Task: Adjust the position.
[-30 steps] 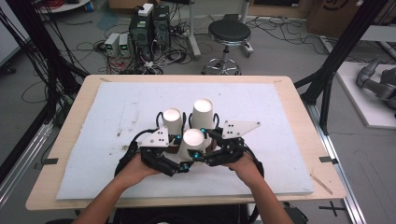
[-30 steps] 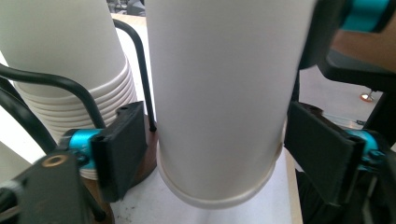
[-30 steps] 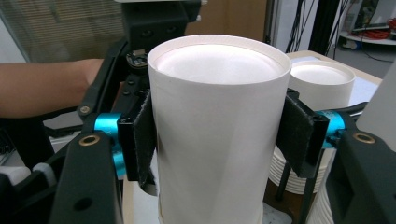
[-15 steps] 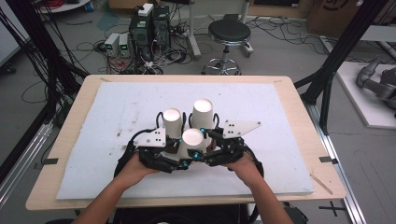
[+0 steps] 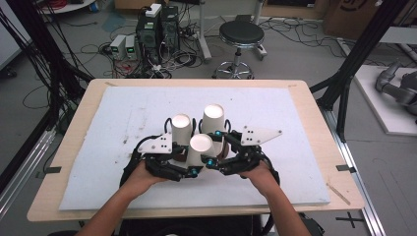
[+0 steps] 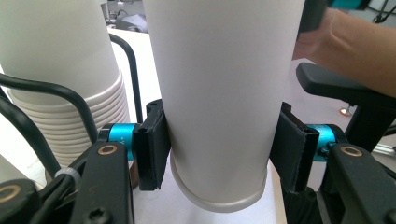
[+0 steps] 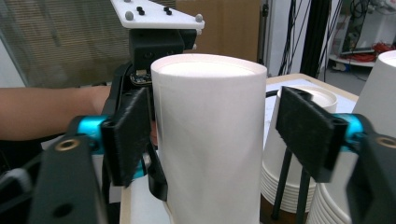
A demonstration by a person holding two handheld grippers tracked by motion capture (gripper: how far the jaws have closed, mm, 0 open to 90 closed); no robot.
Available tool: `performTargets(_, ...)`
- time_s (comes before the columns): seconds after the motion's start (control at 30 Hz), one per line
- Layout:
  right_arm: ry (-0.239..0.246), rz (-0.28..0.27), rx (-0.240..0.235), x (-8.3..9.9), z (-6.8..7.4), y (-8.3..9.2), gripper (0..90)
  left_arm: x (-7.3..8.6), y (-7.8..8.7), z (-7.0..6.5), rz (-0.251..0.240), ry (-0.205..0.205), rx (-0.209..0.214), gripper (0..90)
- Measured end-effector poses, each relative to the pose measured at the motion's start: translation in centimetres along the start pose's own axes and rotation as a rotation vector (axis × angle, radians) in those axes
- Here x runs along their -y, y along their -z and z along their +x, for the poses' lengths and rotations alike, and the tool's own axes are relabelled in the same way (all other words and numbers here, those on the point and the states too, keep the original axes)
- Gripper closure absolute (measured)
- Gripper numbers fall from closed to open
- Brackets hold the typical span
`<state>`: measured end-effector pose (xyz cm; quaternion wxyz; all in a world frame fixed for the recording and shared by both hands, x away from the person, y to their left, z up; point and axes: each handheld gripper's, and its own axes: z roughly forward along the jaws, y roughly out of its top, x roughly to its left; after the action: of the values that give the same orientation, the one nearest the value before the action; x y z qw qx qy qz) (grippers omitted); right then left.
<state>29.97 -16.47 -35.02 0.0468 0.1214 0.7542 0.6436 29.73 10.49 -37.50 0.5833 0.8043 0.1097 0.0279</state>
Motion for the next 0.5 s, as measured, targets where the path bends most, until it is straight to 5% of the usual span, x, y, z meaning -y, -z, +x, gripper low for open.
performTargets(0.37, 0.07, 0.062, -0.027, -0.57, 0.47, -0.5, 38.0, 0.08, -0.59, -0.2, 0.025, -0.002, 0.018, 43.7)
performTargets(0.5, 0.054, 0.054, -0.029, -0.55, 0.45, -0.57, 37.1, 0.09, -0.46, -0.16, 0.015, 0.003, 0.022, 43.7)
